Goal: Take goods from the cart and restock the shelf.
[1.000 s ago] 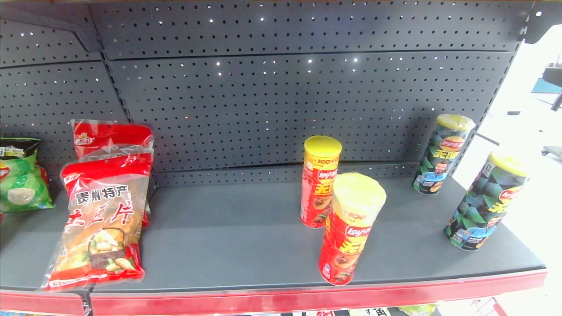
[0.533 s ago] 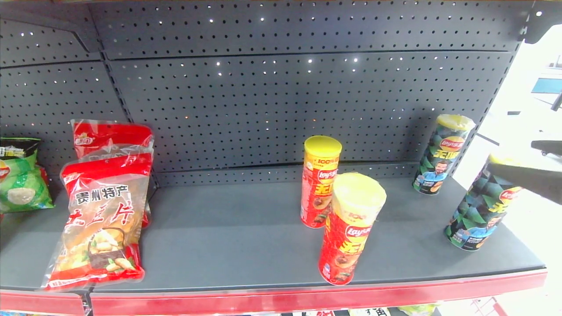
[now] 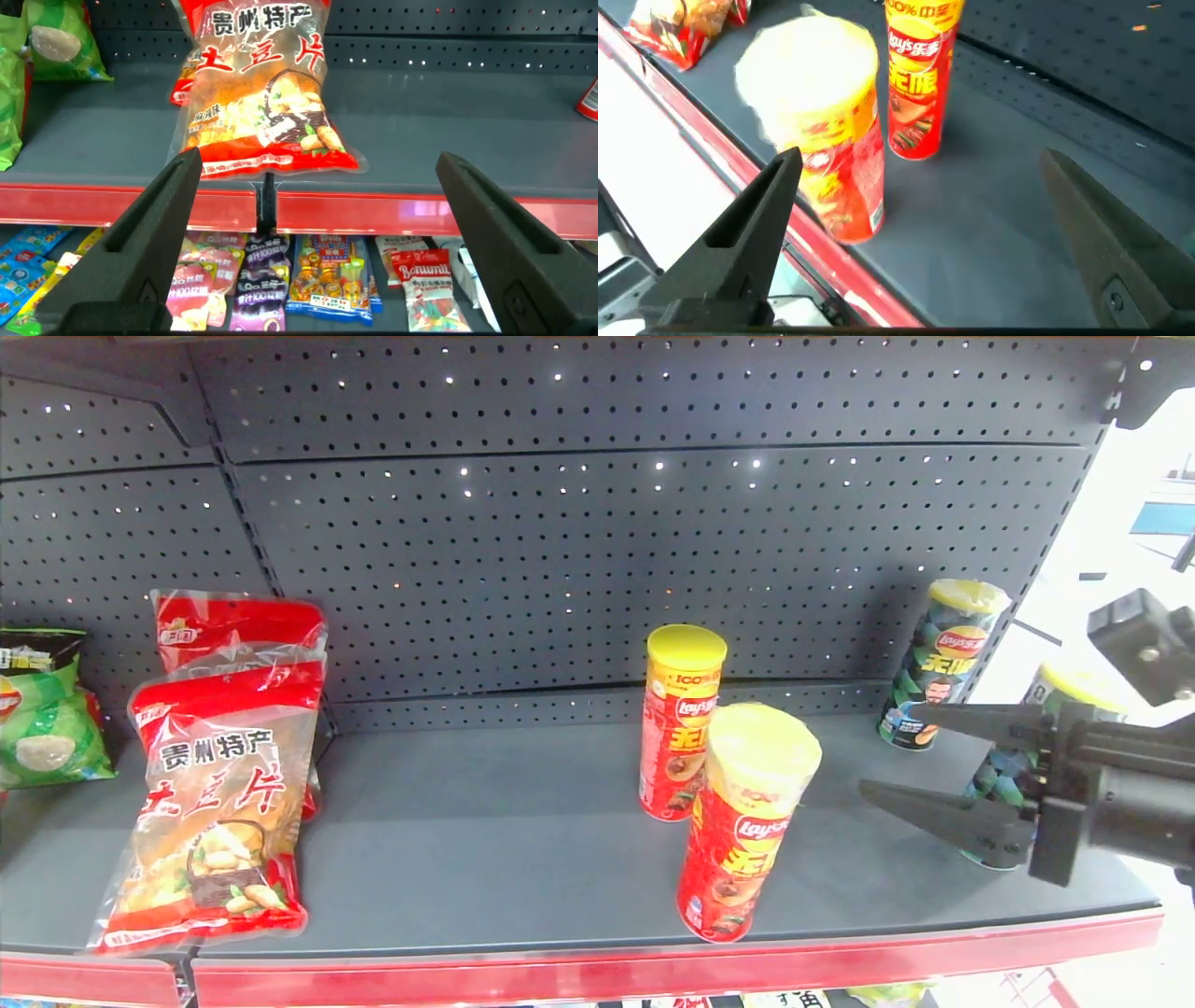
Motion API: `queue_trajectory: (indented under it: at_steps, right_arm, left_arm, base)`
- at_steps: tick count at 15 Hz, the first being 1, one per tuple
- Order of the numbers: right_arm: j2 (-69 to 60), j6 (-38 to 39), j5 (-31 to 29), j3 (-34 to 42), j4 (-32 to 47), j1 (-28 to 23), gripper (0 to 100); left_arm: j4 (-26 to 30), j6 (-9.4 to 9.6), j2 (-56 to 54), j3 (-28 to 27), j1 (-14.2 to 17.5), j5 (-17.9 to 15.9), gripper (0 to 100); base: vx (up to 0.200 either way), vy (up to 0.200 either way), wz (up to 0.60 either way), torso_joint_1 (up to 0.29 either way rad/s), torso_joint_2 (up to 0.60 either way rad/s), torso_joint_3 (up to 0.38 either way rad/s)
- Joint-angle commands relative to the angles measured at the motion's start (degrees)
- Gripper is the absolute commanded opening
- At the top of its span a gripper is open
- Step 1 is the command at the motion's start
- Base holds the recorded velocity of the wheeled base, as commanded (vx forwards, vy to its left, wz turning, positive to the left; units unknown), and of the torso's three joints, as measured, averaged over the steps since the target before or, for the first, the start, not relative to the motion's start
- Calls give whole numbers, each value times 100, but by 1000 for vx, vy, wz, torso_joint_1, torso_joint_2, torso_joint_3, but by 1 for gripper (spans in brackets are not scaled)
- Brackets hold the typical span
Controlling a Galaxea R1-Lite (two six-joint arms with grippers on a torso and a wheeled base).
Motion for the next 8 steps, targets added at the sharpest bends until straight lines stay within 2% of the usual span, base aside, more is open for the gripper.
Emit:
queue_trajectory:
  at_steps: [1, 5, 8]
  right_arm:
    - [892, 4, 27, 23, -223, 72, 100]
    - [1340, 4, 36, -3, -320, 389, 100]
    - [1639, -14, 1, -21, -777, 441, 100]
  left_arm:
    - [1, -2, 5, 0, 2, -5, 100]
    - [1, -2, 5, 0, 2, 4, 100]
    - [1, -2, 5, 0, 2, 4, 100]
  base:
    - [0, 0, 0, 0, 0, 0]
    - [0, 0, 0, 0, 0, 0]
    - [0, 0, 0, 0, 0, 0]
